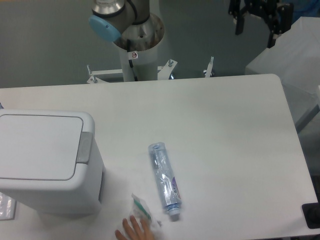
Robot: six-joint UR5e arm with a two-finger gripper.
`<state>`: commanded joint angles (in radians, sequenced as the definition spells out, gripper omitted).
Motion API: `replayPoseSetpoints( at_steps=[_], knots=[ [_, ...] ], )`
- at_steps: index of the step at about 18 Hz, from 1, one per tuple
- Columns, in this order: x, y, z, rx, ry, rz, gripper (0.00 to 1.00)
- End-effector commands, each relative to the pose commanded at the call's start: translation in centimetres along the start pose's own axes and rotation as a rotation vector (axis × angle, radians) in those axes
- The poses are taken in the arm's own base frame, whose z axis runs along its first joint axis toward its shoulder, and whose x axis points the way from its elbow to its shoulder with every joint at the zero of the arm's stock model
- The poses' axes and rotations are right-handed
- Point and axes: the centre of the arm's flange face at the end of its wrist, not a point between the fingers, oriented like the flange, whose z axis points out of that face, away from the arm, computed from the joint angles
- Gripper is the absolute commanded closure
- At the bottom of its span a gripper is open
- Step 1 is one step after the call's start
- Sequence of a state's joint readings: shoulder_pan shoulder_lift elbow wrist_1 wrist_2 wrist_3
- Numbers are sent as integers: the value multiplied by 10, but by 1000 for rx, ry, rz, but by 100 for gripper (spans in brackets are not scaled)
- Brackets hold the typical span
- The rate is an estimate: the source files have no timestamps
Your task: Open the trash can
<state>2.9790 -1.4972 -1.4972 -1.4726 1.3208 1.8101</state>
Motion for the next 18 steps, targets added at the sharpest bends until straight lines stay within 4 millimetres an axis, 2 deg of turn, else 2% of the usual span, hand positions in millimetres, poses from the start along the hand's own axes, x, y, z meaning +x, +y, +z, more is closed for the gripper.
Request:
replayPoseSetpoints(
  at_steps=[4,11,13,18],
  knots=[
    [0,-4,-4,1,-8,-23,0],
    [2,-54,0,39,5,-143,0],
    [6,-73,6,47,22,-202,0],
    [1,-137,29,90,-3,-405,0]
  ],
)
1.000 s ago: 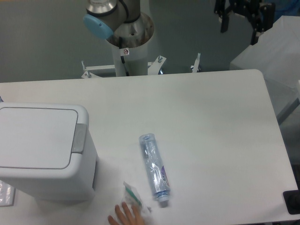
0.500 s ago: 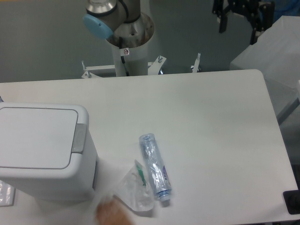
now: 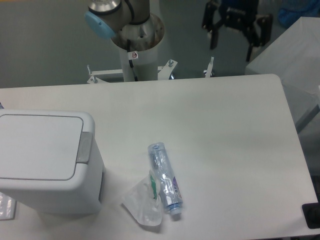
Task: Open the trash can
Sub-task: 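Move the open gripper down toward the white trash can lid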
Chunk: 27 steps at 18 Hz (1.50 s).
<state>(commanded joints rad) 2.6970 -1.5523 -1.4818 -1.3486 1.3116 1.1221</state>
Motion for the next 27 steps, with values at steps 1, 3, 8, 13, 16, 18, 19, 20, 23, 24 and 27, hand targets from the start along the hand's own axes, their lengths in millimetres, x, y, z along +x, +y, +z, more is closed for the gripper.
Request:
replayPoseSetpoints(
  at_steps=[1,3,8,13,16,18,19,20,23,24,27],
  knots=[
    [5,-11,7,11,-2,-49,0],
    [14,-36,22,38,-7,-146,0],
    [38,-88,59,99,3,-376,0],
    [63,-115,70,124,27,-491,0],
    [73,-125,70,140,40,-546,0],
    [74,-132,77,144,67,-588,0],
    [77,-138,79,145,76,-604,0],
    [81,-145,83,143,85,-625,0],
    [97,-167,95,134,114,-649,0],
    [102,-171,97,131,119,-640,0],
    [113,-176,103,122,131,-626,0]
  ],
)
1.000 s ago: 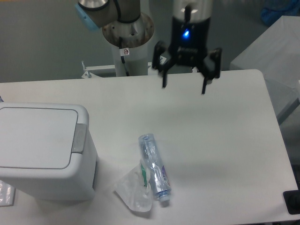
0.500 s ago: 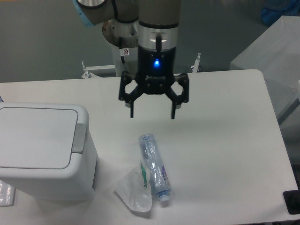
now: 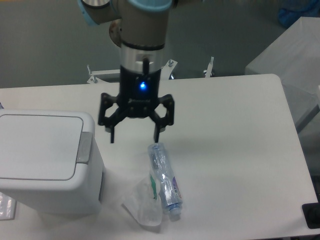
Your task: Open the trash can
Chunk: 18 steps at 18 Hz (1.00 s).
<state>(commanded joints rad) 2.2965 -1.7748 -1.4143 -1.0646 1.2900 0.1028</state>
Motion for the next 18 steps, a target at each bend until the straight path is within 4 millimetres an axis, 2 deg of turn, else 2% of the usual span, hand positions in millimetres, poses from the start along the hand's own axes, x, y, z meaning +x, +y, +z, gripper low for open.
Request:
replayPoseSetpoints(
  at_steps=[4,9,18],
  knots=[
    [7,1,1,-2,5,9,0],
    [17,6,13,-26,15,16,0],
    [19,7,23,-39,18,15,0]
  ],
)
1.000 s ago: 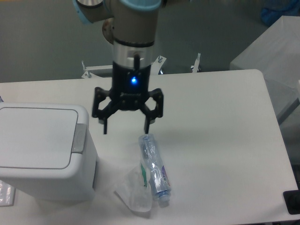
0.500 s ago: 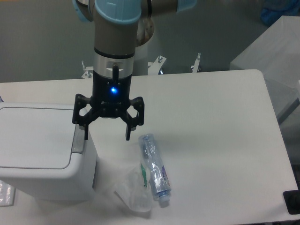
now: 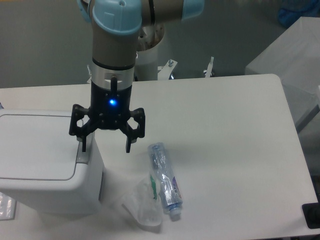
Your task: Open the trash can
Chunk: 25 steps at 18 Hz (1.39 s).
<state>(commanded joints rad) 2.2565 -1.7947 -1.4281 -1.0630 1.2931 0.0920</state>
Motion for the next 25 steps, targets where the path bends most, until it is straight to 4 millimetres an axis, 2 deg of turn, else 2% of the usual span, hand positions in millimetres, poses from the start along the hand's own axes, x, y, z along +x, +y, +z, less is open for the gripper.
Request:
replayPoseSetpoints(
  at_steps=[25],
  knots=[
    [-3,4,16,-28,2,-5,0]
  ],
)
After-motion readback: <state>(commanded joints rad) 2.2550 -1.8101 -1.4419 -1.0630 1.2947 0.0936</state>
